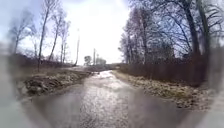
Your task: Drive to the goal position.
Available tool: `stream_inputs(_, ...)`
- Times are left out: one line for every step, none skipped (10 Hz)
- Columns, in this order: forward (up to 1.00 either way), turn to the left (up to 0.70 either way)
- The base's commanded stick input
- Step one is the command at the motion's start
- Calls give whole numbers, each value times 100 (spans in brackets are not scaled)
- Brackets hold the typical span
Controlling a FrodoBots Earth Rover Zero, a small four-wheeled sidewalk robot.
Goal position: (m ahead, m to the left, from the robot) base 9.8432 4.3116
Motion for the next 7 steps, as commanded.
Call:
stream_inputs(85,2)
stream_inputs(85,2)
stream_inputs(85,2)
stream_inputs(85,2)
stream_inputs(85,3)
stream_inputs(85,3)
stream_inputs(85,3)
